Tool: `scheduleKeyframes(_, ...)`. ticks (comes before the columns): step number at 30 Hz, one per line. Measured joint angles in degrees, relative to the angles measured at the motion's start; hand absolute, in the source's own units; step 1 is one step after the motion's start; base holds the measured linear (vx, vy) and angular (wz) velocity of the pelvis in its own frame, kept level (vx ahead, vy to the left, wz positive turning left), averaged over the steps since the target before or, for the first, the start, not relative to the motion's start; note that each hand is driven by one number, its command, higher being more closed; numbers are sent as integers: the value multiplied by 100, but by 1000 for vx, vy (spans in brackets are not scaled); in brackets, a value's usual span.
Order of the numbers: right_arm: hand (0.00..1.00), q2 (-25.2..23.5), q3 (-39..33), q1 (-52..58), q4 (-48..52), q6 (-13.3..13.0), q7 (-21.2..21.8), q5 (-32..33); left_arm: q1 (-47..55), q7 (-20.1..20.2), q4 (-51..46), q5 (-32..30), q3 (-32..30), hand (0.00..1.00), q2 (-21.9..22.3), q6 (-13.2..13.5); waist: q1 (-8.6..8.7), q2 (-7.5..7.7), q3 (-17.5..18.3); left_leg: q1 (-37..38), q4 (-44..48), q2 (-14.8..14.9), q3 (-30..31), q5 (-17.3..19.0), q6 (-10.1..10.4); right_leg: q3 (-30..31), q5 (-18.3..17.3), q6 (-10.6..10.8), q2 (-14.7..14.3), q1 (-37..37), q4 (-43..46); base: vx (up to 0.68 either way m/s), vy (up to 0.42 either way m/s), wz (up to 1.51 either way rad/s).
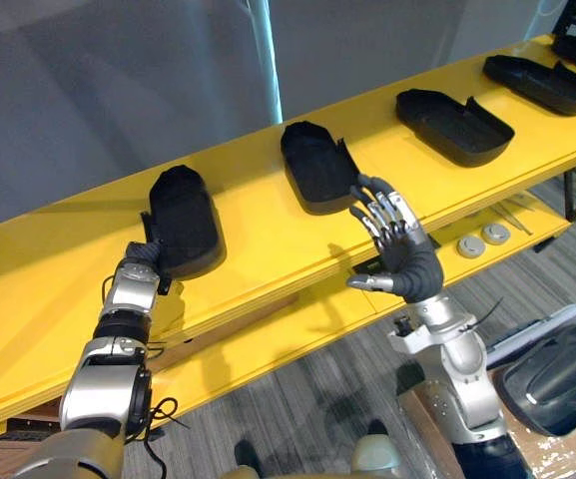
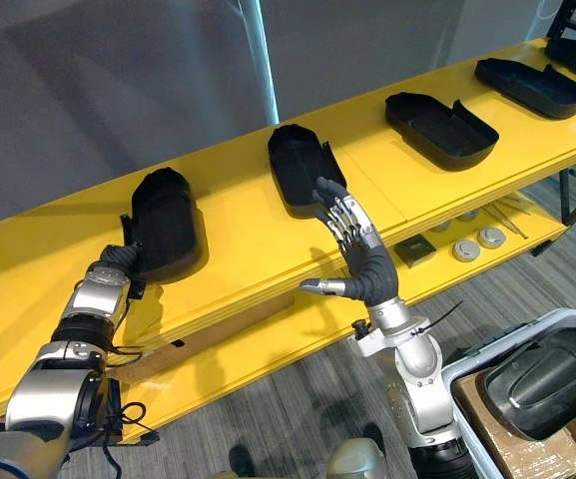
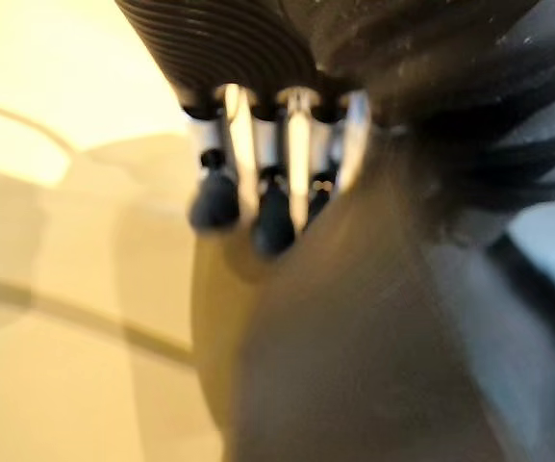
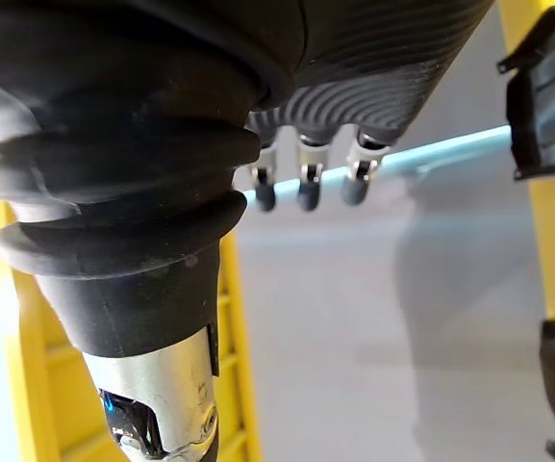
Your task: Walk over and take plastic housings, then place them on the shelf
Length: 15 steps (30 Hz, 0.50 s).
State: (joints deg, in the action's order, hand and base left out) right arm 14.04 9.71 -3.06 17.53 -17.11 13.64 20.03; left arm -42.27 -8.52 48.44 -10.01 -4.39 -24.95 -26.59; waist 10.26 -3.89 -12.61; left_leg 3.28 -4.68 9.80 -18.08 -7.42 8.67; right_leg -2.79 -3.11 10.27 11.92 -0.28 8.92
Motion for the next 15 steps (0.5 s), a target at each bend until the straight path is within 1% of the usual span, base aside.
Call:
scheduleKeyframes(4,0,8,77,-2,0,5,3,2,-127,-7,0,20,13,0,-133,57,19,0,-4,-30,1,3,-16,-2,3,12,-21,-16,-2,-70,50,0,0,0)
scheduleKeyframes(7,0,8,78,-2,0,5,3,2,-167,-89,2,75,24,0,-154,89,46,1,-4,-27,1,4,-19,-1,4,12,-42,-15,-2,-70,60,0,0,0)
scheduleKeyframes(11,0,11,75,-6,0,9,2,18,-171,-476,27,267,32,0,-156,295,95,15,-100,-15,0,9,-62,3,7,58,-74,-9,-8,-111,116,-13,-4,-4)
scheduleKeyframes(12,0,11,76,-10,0,13,5,35,-173,-627,27,366,25,0,-160,342,91,13,-131,-19,0,7,-106,4,7,116,-82,-7,-9,-171,154,-34,-4,-14)
scheduleKeyframes(13,0,14,70,-14,0,32,8,93,-173,-865,27,579,-2,0,-166,446,129,-3,-199,-20,0,2,-130,3,6,145,-80,-2,-8,-193,164,-30,-5,-12)
scheduleKeyframes(14,0,17,70,-13,0,53,12,133,-173,-940,28,651,-7,0,-166,484,149,-8,-211,-19,0,2,-132,3,6,147,-79,-1,-8,-196,166,-26,-8,-7)
scheduleKeyframes(15,0,28,68,-12,1,90,16,169,-174,-1100,27,802,-6,0,-166,545,173,-9,-212,-19,0,5,-141,3,6,155,-79,-1,-11,-205,167,-9,-13,-4)
